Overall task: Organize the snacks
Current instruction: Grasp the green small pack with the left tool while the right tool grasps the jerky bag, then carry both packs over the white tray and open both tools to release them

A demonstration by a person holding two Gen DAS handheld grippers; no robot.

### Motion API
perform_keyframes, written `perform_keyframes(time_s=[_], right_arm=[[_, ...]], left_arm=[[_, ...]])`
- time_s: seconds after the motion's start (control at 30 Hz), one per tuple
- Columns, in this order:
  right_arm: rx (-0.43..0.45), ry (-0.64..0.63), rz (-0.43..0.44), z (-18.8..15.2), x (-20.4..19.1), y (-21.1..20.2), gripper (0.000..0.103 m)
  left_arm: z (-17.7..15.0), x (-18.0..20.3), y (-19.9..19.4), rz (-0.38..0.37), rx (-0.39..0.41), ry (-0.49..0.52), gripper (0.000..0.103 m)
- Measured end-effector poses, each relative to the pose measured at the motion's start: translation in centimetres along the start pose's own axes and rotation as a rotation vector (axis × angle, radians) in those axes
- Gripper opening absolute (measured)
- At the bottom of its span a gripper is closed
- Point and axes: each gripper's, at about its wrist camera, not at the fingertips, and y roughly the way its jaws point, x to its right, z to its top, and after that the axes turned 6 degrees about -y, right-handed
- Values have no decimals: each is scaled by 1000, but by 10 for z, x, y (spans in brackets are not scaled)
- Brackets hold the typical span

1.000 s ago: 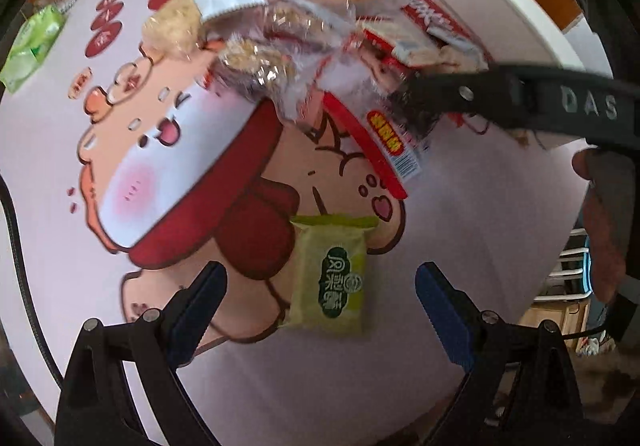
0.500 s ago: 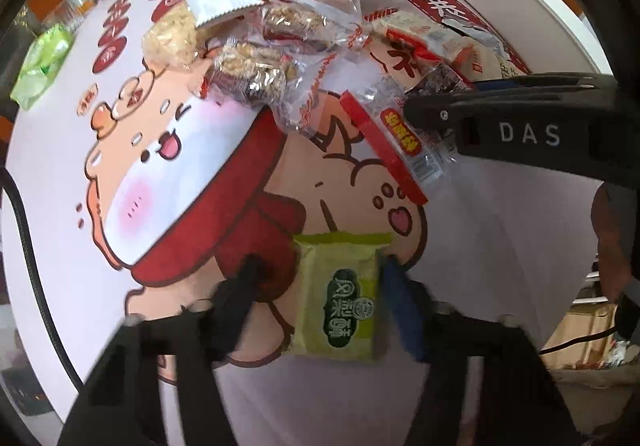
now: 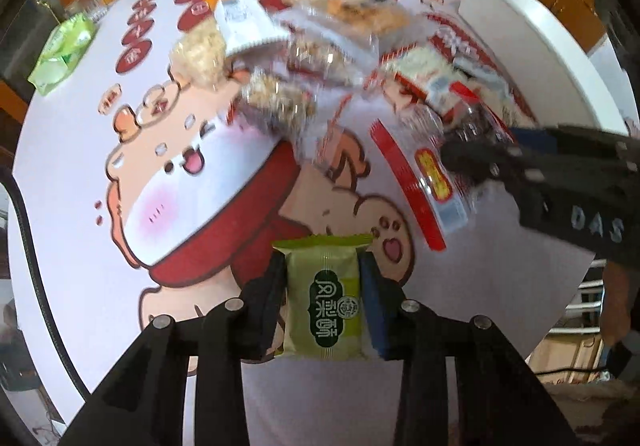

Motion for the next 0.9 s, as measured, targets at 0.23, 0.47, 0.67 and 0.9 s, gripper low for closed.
perform_keyframes(time_s=[0.23, 0.47, 0.67, 0.9], right_arm=[[109, 1, -35, 0, 15, -55, 43], [231, 75, -63, -12, 55, -110, 43], [322, 168, -137, -25, 107, -146, 43], [386, 261, -250, -35, 171, -169, 43]], left_arm=[[26, 19, -41, -14, 102, -12, 35], [57, 64, -76, -44, 181, 28, 35], [90, 133, -97, -74, 250, 126, 35], [133, 217, -110, -136, 315, 205, 35]])
